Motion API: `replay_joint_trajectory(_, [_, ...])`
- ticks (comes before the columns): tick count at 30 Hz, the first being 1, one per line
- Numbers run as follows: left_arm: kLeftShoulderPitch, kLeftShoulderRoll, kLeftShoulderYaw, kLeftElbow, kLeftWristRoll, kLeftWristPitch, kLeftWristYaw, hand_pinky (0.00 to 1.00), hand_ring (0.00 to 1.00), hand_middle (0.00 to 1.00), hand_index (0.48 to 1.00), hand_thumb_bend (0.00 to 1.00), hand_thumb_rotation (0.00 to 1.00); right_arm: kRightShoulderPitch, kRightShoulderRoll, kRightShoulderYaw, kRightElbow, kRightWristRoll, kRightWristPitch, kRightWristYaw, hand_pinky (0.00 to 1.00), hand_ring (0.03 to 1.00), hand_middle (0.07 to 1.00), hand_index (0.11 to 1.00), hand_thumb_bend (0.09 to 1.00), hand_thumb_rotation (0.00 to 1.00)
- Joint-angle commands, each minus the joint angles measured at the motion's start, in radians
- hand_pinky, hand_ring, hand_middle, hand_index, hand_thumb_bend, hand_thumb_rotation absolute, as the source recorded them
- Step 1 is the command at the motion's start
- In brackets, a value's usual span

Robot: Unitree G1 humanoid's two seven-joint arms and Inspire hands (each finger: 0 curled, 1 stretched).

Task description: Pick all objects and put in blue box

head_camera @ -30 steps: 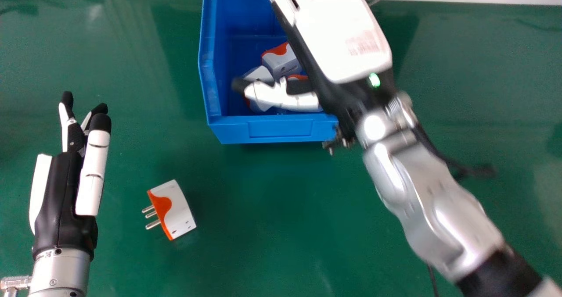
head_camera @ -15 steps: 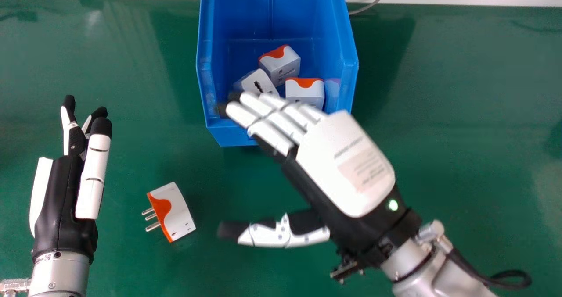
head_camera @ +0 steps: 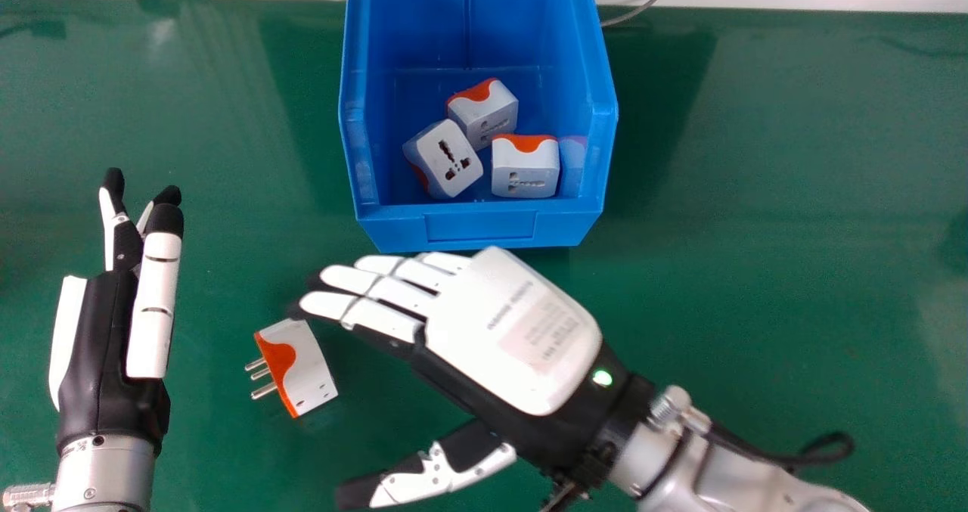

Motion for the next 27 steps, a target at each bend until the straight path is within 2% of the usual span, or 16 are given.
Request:
replay_joint_trajectory(1, [-0.006,-0.001,0.009,-0.011,-0.012,-0.027,0.003,1.0,0.97,0.96,0.977,0.53,1.0,-0.047,0.031,0.014,0.017,-0.011,0.006,0.032,0.69,0.82,0.867,0.845,0.486,0.69])
replay_joint_trajectory(5, [0.0,-0.004,0.007,-0.021,-0.002,-0.029,0.01,1.0,0.97,0.96,0.975,0.53,1.0,-0.096,0.067,0.029,0.061,-0.028,0.027,0.067,0.68,0.818,0.865,0.843,0.484,0.68])
replay_joint_trajectory(9, [0.005,-0.018,0.007,-0.038,-0.02,-0.018,0.014,1.0,0.97,0.96,0.98,0.52,1.0,-0.168,0.127,0.057,0.169,-0.081,0.06,0.029,0.68,0.826,0.869,0.843,0.466,0.69])
replay_joint_trajectory(11, [0.006,-0.023,0.008,-0.04,-0.024,-0.025,0.013,1.0,0.97,0.97,0.987,0.52,1.0,-0.204,0.156,0.069,0.228,-0.092,0.075,0.014,0.69,0.835,0.879,0.853,0.458,0.7])
replay_joint_trajectory(14, [0.006,-0.025,0.007,-0.038,-0.025,-0.03,0.012,1.0,0.98,0.97,0.985,0.52,1.0,-0.254,0.19,0.082,0.307,-0.108,0.102,0.004,0.69,0.836,0.884,0.862,0.44,0.75])
replay_joint_trajectory(18, [0.01,-0.025,0.006,-0.049,-0.026,-0.015,0.01,1.0,0.98,0.98,0.993,0.51,1.0,-0.309,0.22,0.096,0.392,-0.113,0.129,-0.016,0.7,0.839,0.891,0.871,0.442,0.71])
replay_joint_trajectory(21, [0.011,-0.026,0.006,-0.051,-0.029,-0.016,0.007,1.0,0.98,0.98,0.993,0.51,1.0,-0.345,0.238,0.109,0.43,-0.12,0.16,-0.002,0.7,0.846,0.902,0.884,0.431,0.72])
replay_joint_trajectory(23, [0.016,-0.027,0.005,-0.056,-0.026,-0.019,0.007,1.0,0.98,0.98,0.992,0.51,1.0,-0.366,0.247,0.121,0.453,-0.125,0.179,-0.005,0.7,0.84,0.897,0.88,0.436,0.72])
replay_joint_trajectory(25, [0.02,-0.031,0.004,-0.065,-0.019,-0.018,0.014,1.0,0.98,0.97,0.986,0.51,1.0,-0.388,0.26,0.133,0.487,-0.132,0.196,-0.008,0.7,0.832,0.886,0.87,0.442,0.7])
replay_joint_trajectory(27, [0.023,-0.038,0.003,-0.073,-0.028,-0.016,0.011,1.0,0.98,0.97,0.983,0.52,1.0,-0.411,0.269,0.145,0.519,-0.141,0.21,-0.012,0.69,0.825,0.876,0.859,0.441,0.69])
